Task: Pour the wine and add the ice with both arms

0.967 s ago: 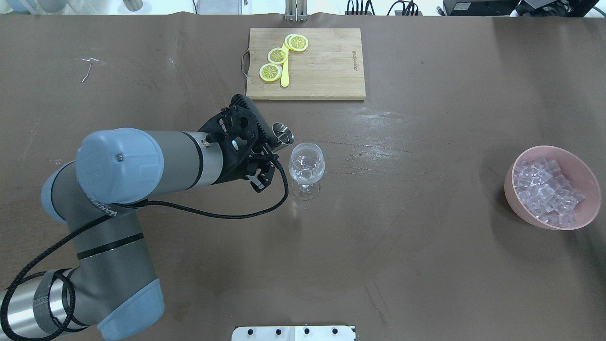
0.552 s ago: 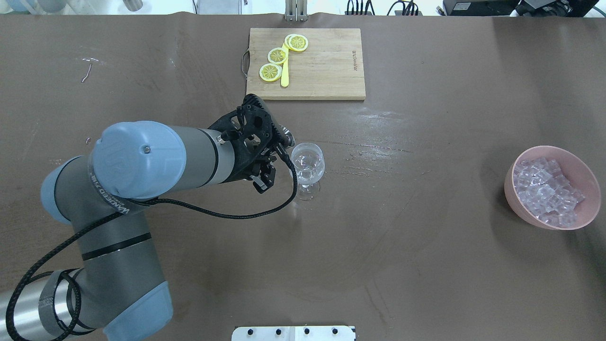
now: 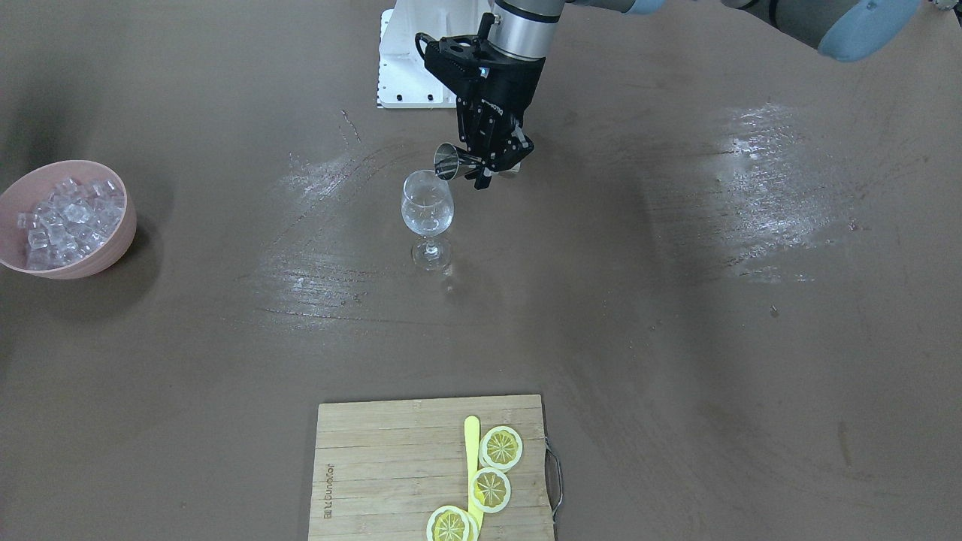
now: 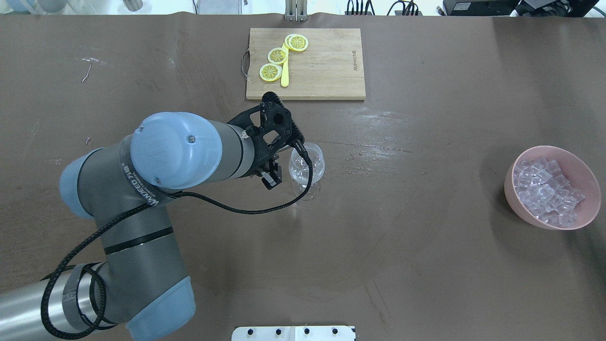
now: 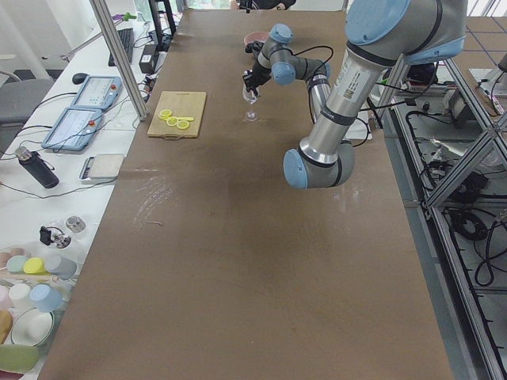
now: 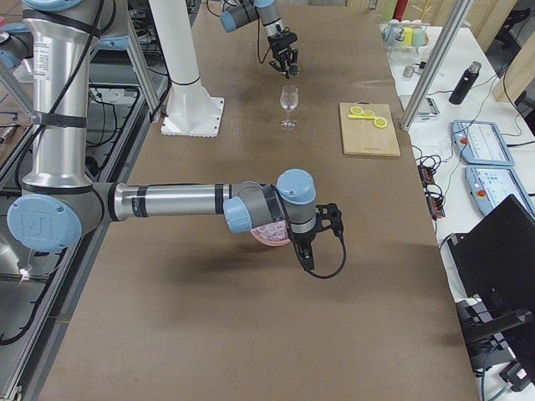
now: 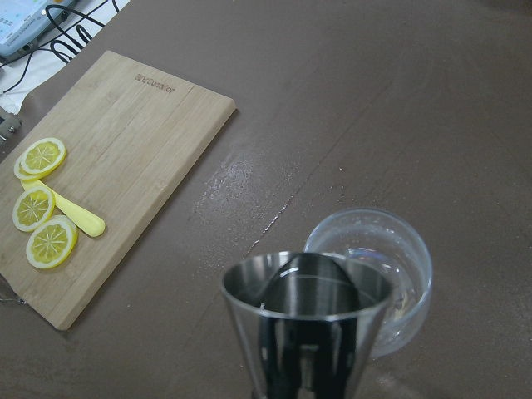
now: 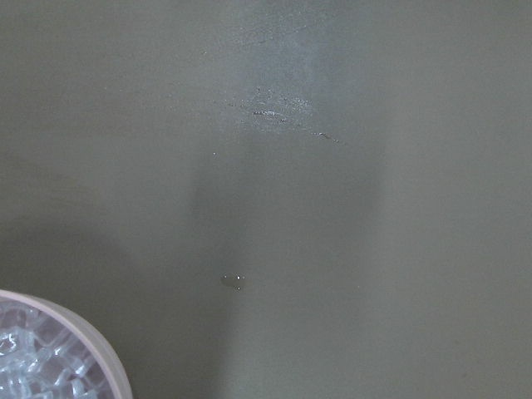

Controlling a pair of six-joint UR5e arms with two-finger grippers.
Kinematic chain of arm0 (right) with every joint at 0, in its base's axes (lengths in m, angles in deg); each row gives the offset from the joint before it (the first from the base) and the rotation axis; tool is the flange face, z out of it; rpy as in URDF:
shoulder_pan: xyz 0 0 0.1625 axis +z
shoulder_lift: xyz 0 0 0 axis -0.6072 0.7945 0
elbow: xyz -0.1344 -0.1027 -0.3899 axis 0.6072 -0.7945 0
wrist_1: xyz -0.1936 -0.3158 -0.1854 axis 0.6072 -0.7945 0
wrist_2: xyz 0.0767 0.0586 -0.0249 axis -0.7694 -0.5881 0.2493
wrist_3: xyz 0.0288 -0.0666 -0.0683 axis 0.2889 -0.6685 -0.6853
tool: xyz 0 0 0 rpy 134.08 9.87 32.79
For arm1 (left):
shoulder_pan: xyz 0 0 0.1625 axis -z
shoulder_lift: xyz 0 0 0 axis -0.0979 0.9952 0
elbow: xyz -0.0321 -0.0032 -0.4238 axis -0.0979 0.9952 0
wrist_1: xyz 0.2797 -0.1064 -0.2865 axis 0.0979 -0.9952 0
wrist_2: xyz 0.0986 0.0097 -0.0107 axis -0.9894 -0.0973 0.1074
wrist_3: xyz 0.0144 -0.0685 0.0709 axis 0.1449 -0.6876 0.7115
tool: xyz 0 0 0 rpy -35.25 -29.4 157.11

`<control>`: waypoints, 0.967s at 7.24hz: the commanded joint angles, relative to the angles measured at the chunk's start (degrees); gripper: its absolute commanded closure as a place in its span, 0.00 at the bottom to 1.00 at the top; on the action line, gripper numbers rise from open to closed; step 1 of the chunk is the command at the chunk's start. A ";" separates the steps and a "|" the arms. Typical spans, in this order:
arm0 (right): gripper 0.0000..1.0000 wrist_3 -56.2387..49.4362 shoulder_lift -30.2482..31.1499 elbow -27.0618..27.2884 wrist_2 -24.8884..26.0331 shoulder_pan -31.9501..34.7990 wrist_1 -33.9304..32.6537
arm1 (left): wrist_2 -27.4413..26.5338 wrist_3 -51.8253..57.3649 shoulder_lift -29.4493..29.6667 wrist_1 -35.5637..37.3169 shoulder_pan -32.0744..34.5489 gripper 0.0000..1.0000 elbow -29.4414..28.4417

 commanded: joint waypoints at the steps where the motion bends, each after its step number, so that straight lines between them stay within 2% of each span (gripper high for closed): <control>1: 0.00 0.07 0.00 -0.15 0.00 0.00 -0.06 | -2.00 0.88 3.44 5.79 -0.09 1.00 -1.10; 3: 0.00 0.07 0.00 -0.42 0.00 -0.09 -0.06 | -3.23 0.88 3.28 7.38 -0.97 1.00 -1.10; 4: 0.00 0.07 -0.09 -0.42 0.00 -0.09 -0.06 | -5.93 0.88 3.45 9.39 -2.10 1.00 -1.02; 6: 0.00 0.07 -0.61 -0.94 0.00 0.00 -0.06 | -6.49 1.23 3.63 10.81 -2.47 1.00 -0.93; 7: 0.00 0.07 -0.79 -1.29 0.00 -0.09 0.02 | -6.66 1.23 5.54 14.21 -2.47 1.00 -0.58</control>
